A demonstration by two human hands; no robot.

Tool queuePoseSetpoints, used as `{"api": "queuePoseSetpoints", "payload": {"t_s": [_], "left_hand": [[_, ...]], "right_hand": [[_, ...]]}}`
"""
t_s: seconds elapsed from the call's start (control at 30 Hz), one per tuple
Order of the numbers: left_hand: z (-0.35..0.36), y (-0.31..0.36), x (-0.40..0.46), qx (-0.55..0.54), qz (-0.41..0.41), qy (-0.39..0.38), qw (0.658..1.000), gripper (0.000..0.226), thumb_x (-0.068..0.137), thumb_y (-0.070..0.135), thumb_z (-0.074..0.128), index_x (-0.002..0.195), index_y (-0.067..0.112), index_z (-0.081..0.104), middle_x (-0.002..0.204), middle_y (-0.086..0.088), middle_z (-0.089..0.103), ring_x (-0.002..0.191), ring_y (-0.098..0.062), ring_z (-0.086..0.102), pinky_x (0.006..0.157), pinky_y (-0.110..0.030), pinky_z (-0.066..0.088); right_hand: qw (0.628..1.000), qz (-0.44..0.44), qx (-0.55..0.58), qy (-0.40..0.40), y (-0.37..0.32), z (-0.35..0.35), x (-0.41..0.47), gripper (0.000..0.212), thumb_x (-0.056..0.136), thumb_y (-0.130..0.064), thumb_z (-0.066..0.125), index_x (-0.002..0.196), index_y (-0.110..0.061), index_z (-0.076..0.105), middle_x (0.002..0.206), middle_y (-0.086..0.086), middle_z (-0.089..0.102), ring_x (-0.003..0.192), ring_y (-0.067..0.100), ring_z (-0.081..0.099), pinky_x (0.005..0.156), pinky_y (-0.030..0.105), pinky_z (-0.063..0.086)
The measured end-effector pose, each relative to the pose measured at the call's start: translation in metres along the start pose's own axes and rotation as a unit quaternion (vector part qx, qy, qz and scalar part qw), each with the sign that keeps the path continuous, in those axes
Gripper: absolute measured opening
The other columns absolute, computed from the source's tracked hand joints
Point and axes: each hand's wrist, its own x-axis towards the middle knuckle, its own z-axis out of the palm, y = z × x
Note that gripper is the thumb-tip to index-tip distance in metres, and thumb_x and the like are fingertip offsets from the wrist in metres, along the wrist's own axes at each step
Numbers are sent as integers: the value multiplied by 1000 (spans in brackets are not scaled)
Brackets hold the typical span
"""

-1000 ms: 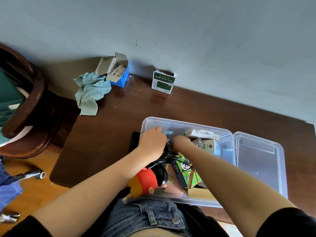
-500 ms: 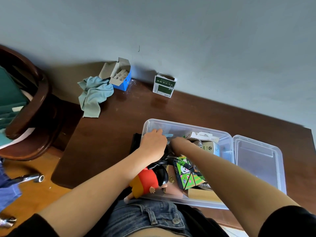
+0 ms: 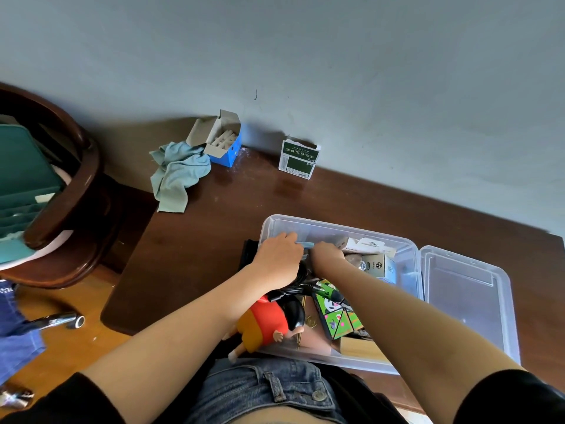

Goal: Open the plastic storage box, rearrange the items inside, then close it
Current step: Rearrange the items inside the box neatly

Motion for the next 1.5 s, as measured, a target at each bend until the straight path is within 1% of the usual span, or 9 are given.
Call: {"api": "queuePoseSetpoints", "payload": {"t_s": [0.47, 0.63, 0.83, 0.93, 1.03, 1.2, 1.33, 1.4, 1.5], "left_hand": [[3, -3, 2, -38, -1, 32, 999, 27, 97, 16, 41, 116, 10, 59, 115, -5, 51, 107, -21, 49, 76, -32, 45], [1, -2, 0, -47, -1, 42, 998, 27, 96, 17, 41, 117, 10, 57, 118, -6, 50, 111, -22, 48, 80, -35, 47], [2, -4, -2, -55, 6, 58, 997, 30, 97, 20, 40, 120, 15, 59, 119, -4, 51, 114, -20, 48, 81, -34, 49], [1, -3, 0, -86, -3, 36, 996, 30, 97, 20, 41, 120, 17, 60, 120, -4, 51, 114, -21, 47, 84, -36, 47], [1, -2, 4, -122, -12, 3, 992, 31, 96, 19, 41, 120, 18, 60, 123, -5, 49, 116, -24, 44, 93, -42, 44], [1, 5, 7, -147, 10, -5, 989, 30, 97, 16, 43, 121, 15, 61, 123, -4, 50, 118, -21, 45, 99, -36, 39], [-1, 21, 10, -160, 38, 43, 985, 27, 96, 14, 45, 116, 16, 63, 120, 0, 55, 113, -17, 48, 94, -32, 41], [-5, 33, 14, -165, 72, 60, 982, 27, 95, 13, 45, 114, 16, 64, 116, 2, 57, 109, -17, 50, 89, -32, 43], [-10, 50, 21, -173, 113, 48, 977, 28, 95, 12, 45, 116, 18, 63, 112, 2, 59, 103, -17, 53, 71, -26, 38]], "right_hand": [[999, -27, 22, 36, 2, -7, -11, 22, 90, -9, 53, 110, -5, 60, 114, 11, 62, 104, 28, 61, 76, 31, 47], [990, -56, 81, 99, 7, -17, -23, 18, 86, -17, 59, 99, -5, 61, 105, 12, 64, 98, 29, 61, 70, 30, 43], [939, -70, 283, 181, 29, -32, -61, 5, 78, -16, 64, 83, -15, 64, 85, 1, 68, 85, 21, 65, 70, 25, 48], [903, -55, 359, 231, 53, -35, -87, 14, 76, -19, 72, 76, -17, 58, 75, -3, 67, 74, 16, 65, 65, 28, 50], [883, -31, 398, 249, 83, -31, -110, 20, 77, -19, 74, 72, -18, 54, 79, 0, 71, 74, 13, 68, 67, 33, 56], [853, 1, 465, 238, 121, -10, -134, 19, 80, -11, 73, 74, -12, 55, 72, 3, 71, 62, 13, 70, 65, 35, 60], [882, 7, 409, 235, 127, 7, -143, 11, 85, -16, 68, 80, -19, 58, 75, -3, 70, 59, 4, 66, 60, 19, 55], [905, 28, 350, 238, 126, 14, -144, 4, 88, -21, 63, 86, -19, 60, 76, -6, 70, 62, 4, 64, 65, 24, 55], [927, 80, 302, 210, 123, 23, -140, 19, 92, -23, 55, 108, -12, 57, 85, 1, 72, 69, 12, 66, 70, 30, 56]]}}
